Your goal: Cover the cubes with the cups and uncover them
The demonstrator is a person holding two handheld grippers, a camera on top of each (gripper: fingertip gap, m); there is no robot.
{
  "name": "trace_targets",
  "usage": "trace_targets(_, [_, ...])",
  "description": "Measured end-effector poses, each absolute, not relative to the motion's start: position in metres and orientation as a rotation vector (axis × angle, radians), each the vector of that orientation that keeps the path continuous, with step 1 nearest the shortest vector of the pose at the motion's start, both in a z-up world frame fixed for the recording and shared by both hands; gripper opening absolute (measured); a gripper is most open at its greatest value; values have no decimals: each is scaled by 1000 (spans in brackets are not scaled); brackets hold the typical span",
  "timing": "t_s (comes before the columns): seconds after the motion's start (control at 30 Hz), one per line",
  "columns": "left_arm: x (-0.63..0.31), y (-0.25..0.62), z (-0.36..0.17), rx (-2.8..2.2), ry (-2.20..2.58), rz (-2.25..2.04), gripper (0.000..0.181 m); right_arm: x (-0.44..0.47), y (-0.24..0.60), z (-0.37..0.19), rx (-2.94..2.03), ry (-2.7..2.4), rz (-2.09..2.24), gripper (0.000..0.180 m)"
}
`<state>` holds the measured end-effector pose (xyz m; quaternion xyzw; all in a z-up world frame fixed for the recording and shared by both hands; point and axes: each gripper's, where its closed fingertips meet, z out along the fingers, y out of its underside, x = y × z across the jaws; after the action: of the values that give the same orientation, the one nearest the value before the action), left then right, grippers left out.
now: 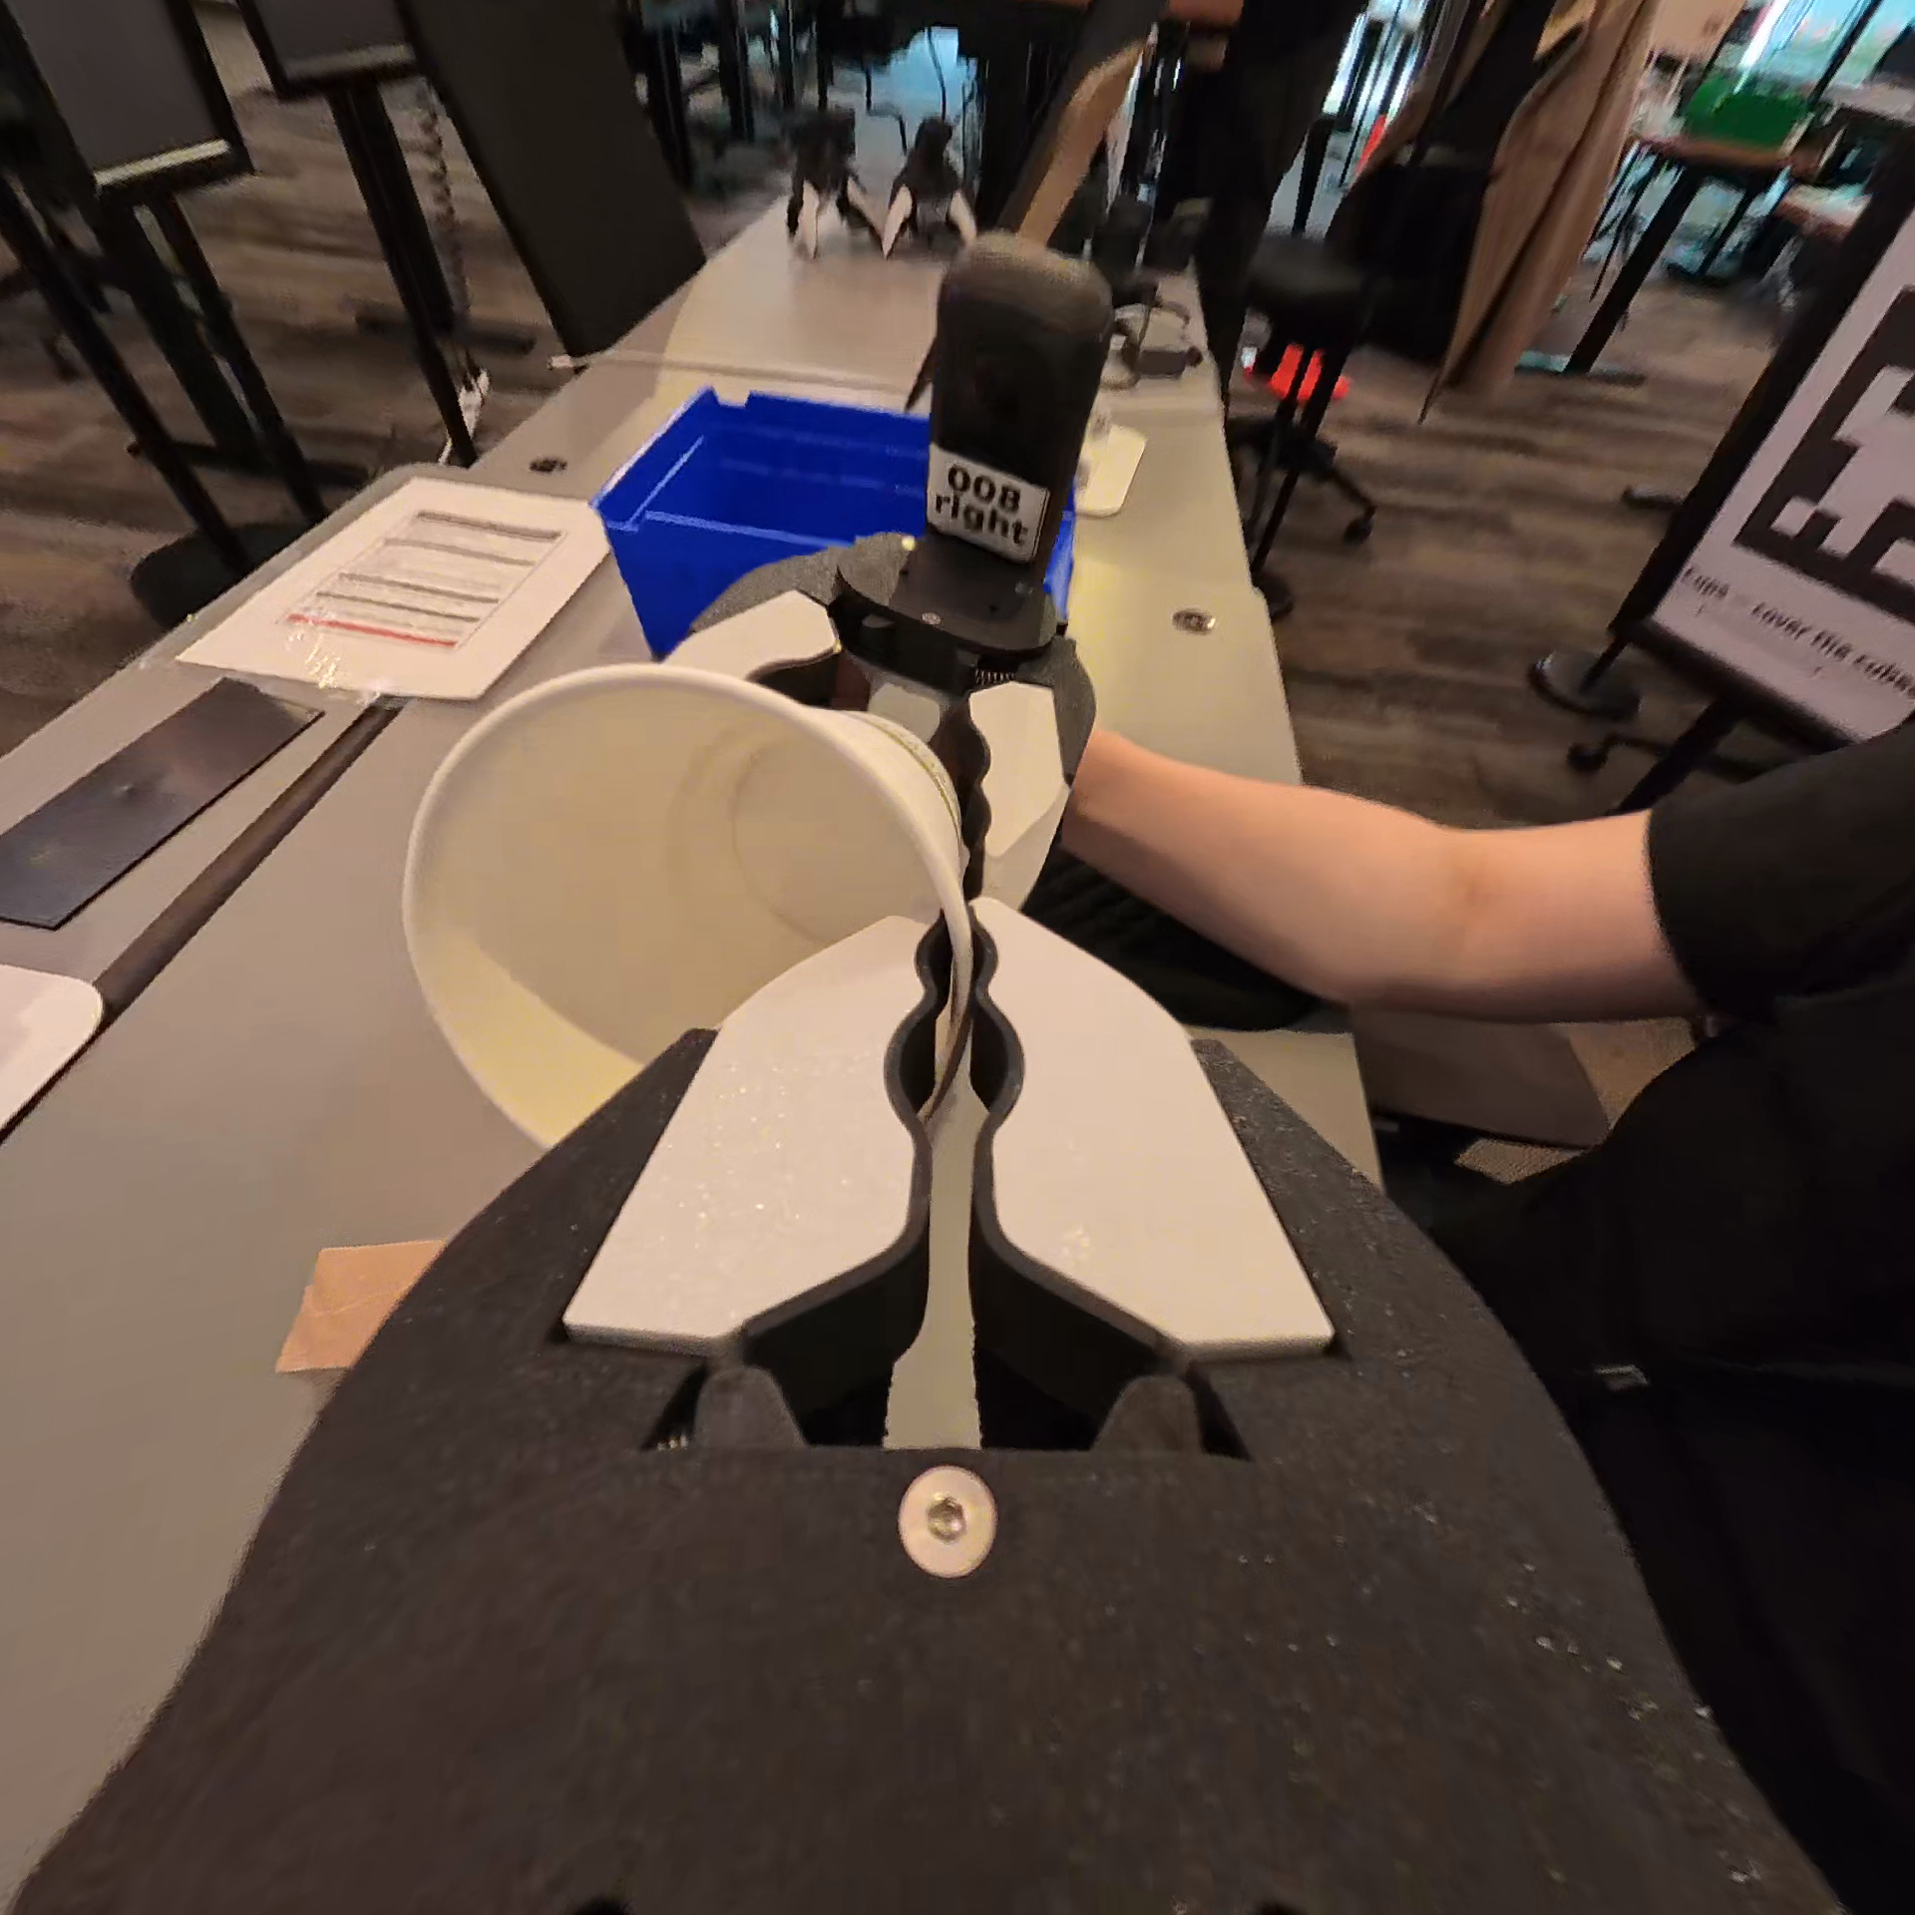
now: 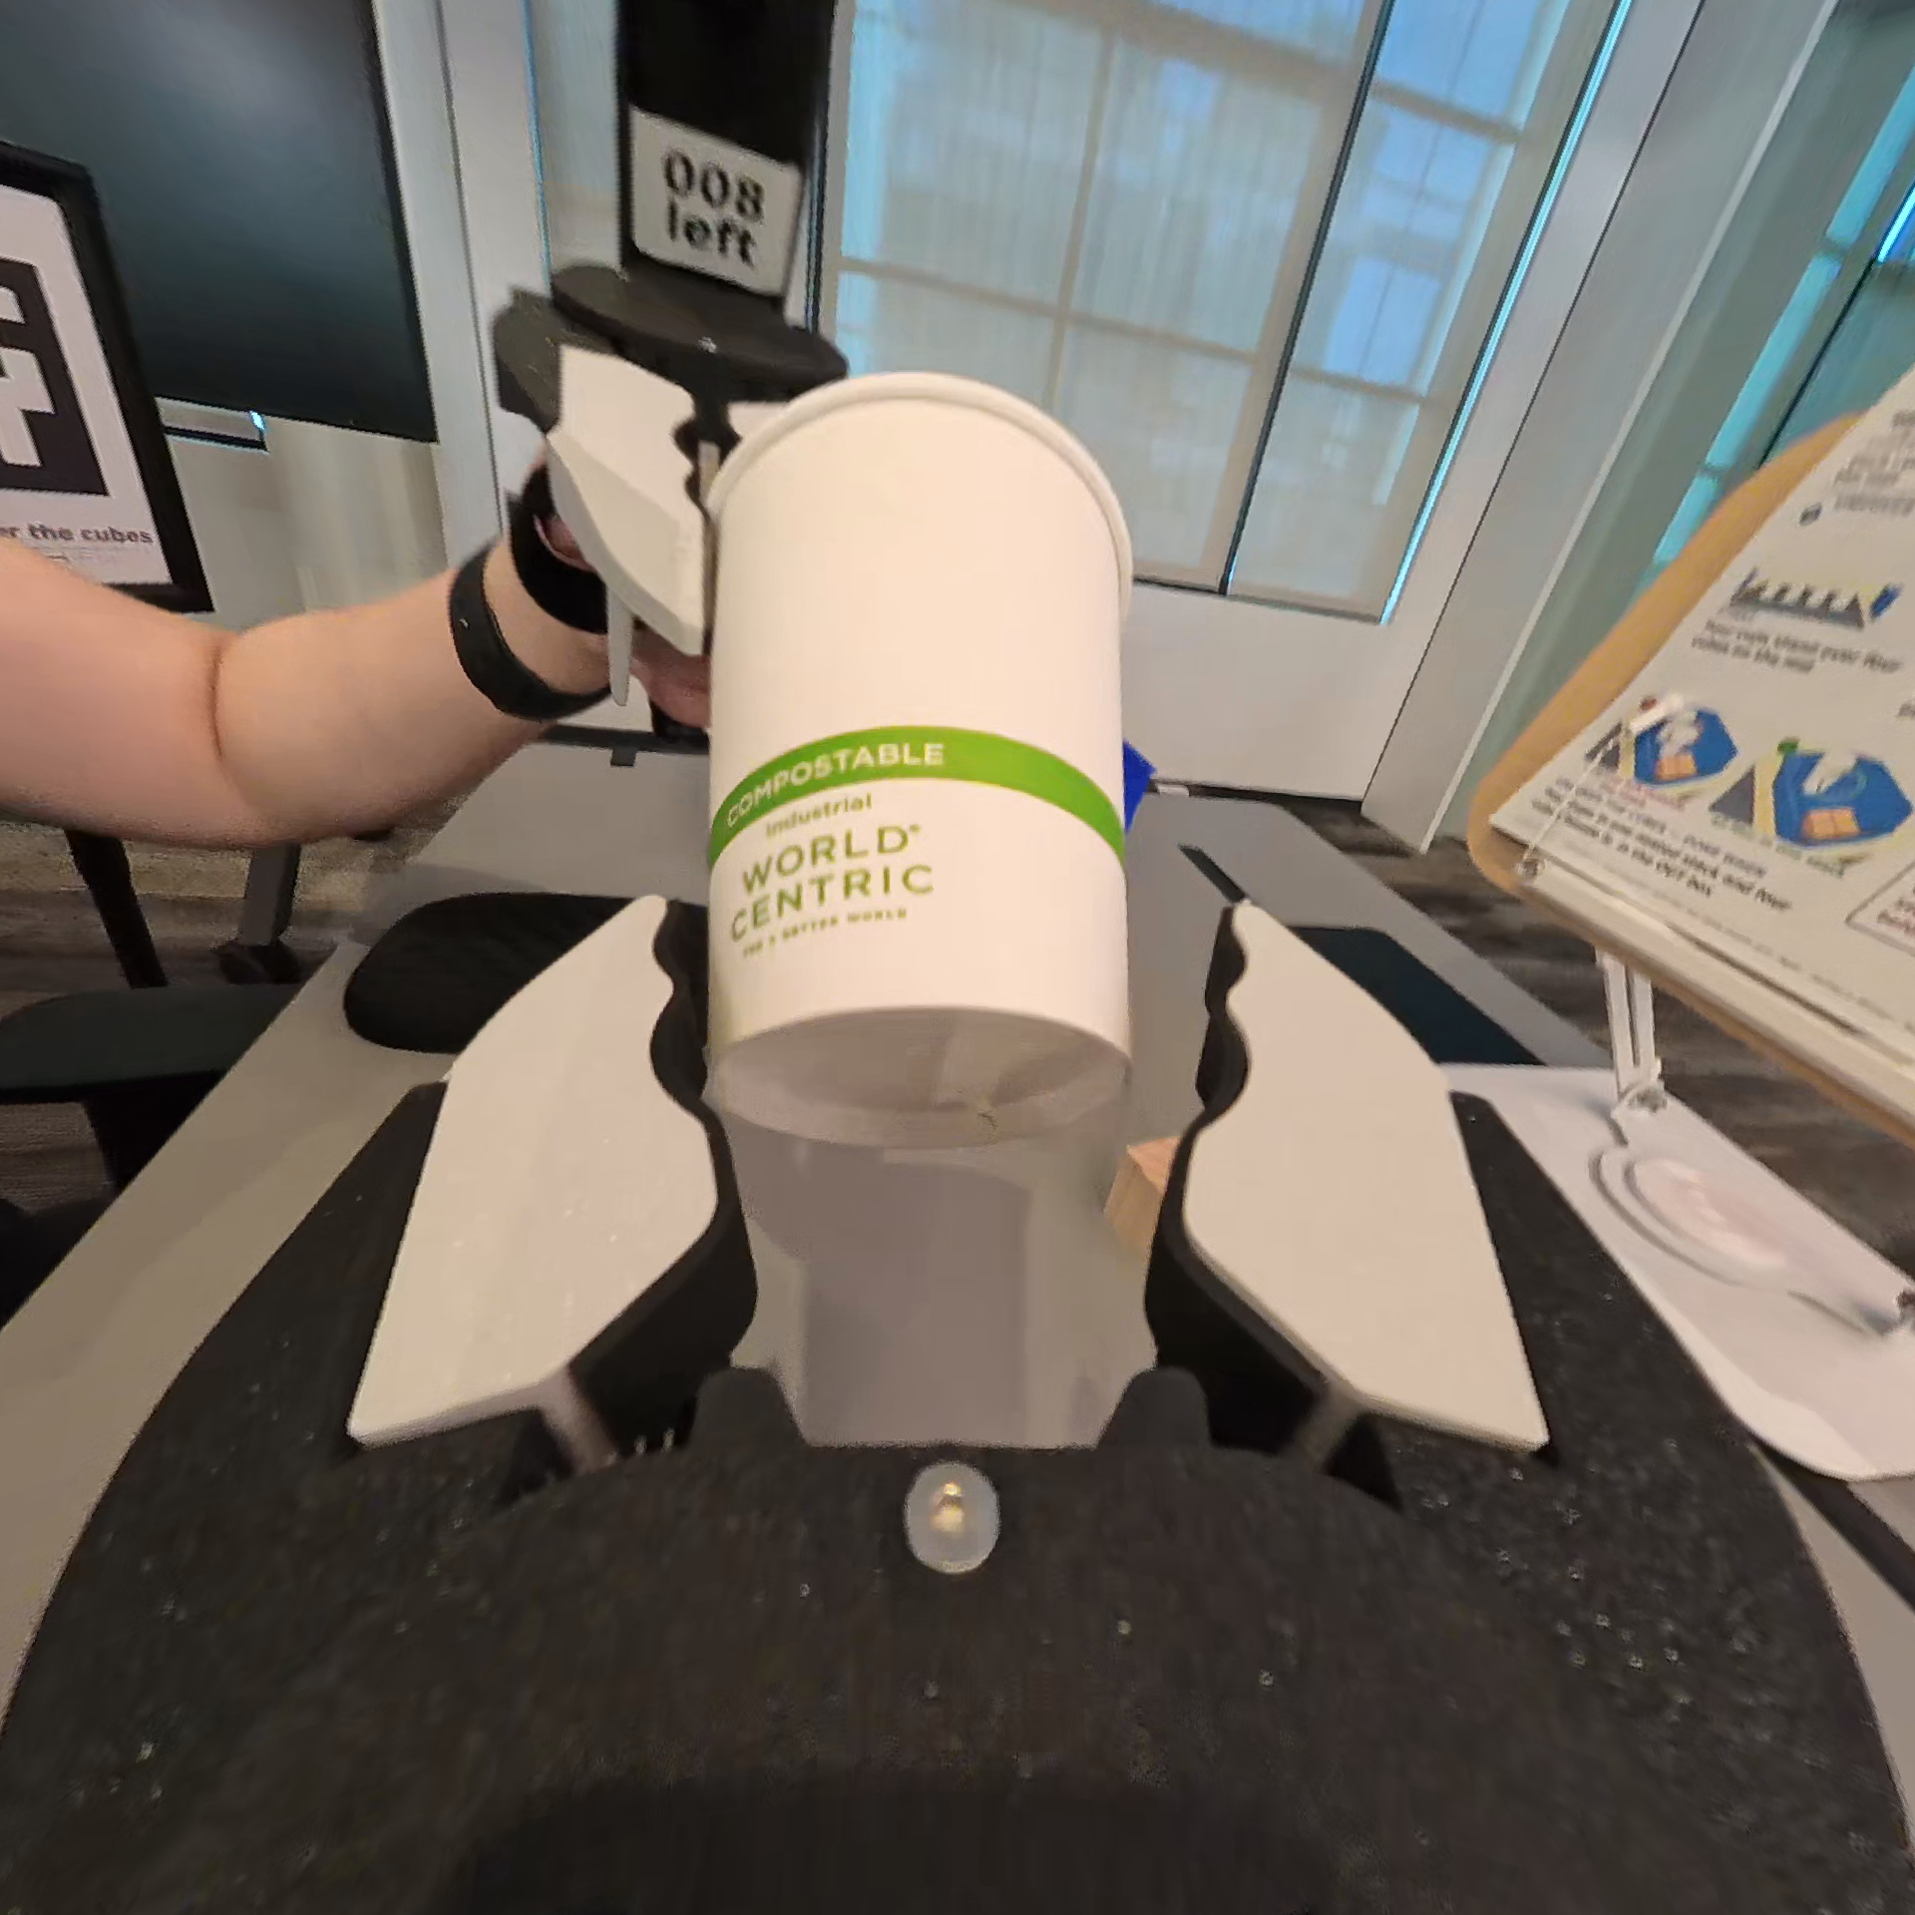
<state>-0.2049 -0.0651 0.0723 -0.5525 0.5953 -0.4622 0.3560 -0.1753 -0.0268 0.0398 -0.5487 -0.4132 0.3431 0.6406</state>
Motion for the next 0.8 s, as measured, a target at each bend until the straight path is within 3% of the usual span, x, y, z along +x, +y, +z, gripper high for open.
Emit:
trace_targets(0.33, [-228,-70,86,-1328,1354,-1480,0,-189,-50,63,-1123,-975,782,87])
trace_targets(0.43, [-230,-73,88,-1297,1337,-1539,0,-192,-51,60,-1125,-998,776,77])
trace_targets(0.8, [-233,-70,88,-1279,1276,-1640,0,-190,-51,68,-1116,-962,791,76])
